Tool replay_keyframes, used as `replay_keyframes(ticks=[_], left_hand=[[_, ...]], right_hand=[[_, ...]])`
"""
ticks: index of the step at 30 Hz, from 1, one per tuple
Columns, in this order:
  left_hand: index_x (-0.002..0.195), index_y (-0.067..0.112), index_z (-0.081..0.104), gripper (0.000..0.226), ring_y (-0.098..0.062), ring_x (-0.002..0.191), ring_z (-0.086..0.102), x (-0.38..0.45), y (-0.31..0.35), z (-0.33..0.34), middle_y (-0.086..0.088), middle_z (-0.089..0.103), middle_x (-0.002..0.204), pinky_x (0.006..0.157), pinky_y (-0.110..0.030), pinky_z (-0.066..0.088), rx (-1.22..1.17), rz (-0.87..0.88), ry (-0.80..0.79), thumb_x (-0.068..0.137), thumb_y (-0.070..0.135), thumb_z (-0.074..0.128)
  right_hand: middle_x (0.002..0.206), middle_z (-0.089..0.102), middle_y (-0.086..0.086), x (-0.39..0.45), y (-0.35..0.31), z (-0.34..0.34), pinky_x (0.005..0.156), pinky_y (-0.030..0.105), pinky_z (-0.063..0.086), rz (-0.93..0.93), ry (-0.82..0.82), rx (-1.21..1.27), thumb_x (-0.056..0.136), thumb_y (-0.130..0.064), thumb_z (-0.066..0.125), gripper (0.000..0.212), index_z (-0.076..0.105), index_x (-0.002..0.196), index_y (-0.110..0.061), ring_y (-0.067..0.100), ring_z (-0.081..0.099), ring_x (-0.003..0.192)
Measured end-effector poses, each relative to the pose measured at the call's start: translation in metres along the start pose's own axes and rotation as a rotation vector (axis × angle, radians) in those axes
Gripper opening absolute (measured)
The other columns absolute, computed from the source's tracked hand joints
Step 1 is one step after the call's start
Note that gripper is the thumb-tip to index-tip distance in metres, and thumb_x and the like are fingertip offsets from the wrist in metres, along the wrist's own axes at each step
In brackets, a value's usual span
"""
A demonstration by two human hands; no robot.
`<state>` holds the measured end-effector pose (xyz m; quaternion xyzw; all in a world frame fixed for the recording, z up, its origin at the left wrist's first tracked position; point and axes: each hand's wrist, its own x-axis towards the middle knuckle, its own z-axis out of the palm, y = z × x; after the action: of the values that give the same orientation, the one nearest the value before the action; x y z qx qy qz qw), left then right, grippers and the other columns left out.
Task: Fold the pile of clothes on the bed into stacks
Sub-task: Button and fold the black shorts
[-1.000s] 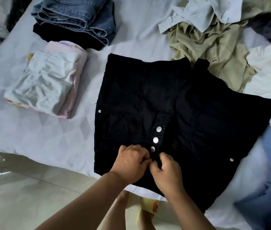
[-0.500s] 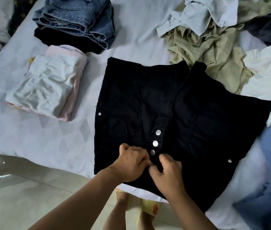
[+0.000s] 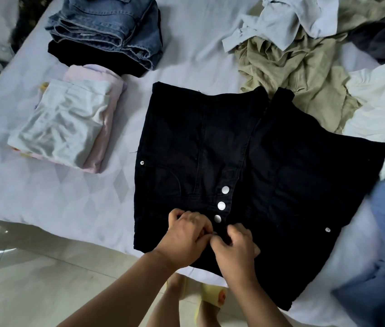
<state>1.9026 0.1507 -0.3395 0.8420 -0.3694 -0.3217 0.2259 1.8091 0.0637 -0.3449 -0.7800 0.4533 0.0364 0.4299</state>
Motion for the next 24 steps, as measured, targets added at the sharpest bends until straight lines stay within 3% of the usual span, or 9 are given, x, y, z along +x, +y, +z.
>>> replay_keyframes(ticks=[4,9,15,20,24], left_hand=[[0.090,0.026,0.058,0.009,0.004,0.083,0.038,0.000,-0.002,0.003,0.018,0.045,0.081,0.097,-0.020,0.014,0.040,0.019,0.034,0.089,0.035,0.056],[0.087,0.025,0.061,0.026,-0.006,0.087,0.051,0.002,-0.003,0.003,0.014,0.054,0.082,0.091,-0.025,0.021,0.107,0.104,0.063,0.081,0.044,0.045],[0.082,0.023,0.065,0.016,-0.006,0.077,0.045,0.003,-0.016,0.012,0.009,0.058,0.076,0.082,-0.025,0.032,0.092,0.291,0.231,0.079,0.035,0.055],[0.085,0.017,0.067,0.020,-0.011,0.076,0.046,0.006,-0.022,0.016,0.004,0.060,0.078,0.076,-0.026,0.036,0.173,0.364,0.292,0.078,0.031,0.055],[0.078,0.014,0.067,0.023,-0.014,0.072,0.044,0.010,-0.027,0.015,0.002,0.058,0.071,0.071,-0.028,0.037,0.263,0.419,0.308,0.078,0.034,0.055]], right_hand=[[0.071,0.040,-0.012,0.000,0.006,0.005,0.075,0.029,0.019,-0.040,0.031,-0.003,0.061,-0.027,0.048,0.023,0.026,0.055,-0.025,0.016,0.040,0.081],[0.082,0.045,-0.007,-0.001,0.013,0.011,0.077,0.032,0.021,-0.135,0.106,-0.009,0.060,-0.020,0.053,0.013,0.042,0.063,-0.015,0.017,0.041,0.083],[0.088,0.044,-0.009,0.001,0.017,0.012,0.076,0.036,0.028,-0.246,0.161,-0.050,0.060,-0.035,0.039,0.017,0.041,0.063,-0.019,0.015,0.042,0.083],[0.092,0.048,-0.009,0.004,0.011,0.012,0.079,0.037,0.030,-0.196,0.133,0.021,0.060,-0.025,0.050,0.011,0.043,0.064,-0.019,0.016,0.043,0.088],[0.088,0.051,-0.008,0.012,0.015,0.003,0.073,0.036,0.031,-0.399,0.129,-0.117,0.060,-0.030,0.043,0.018,0.051,0.061,-0.014,0.011,0.039,0.084]])
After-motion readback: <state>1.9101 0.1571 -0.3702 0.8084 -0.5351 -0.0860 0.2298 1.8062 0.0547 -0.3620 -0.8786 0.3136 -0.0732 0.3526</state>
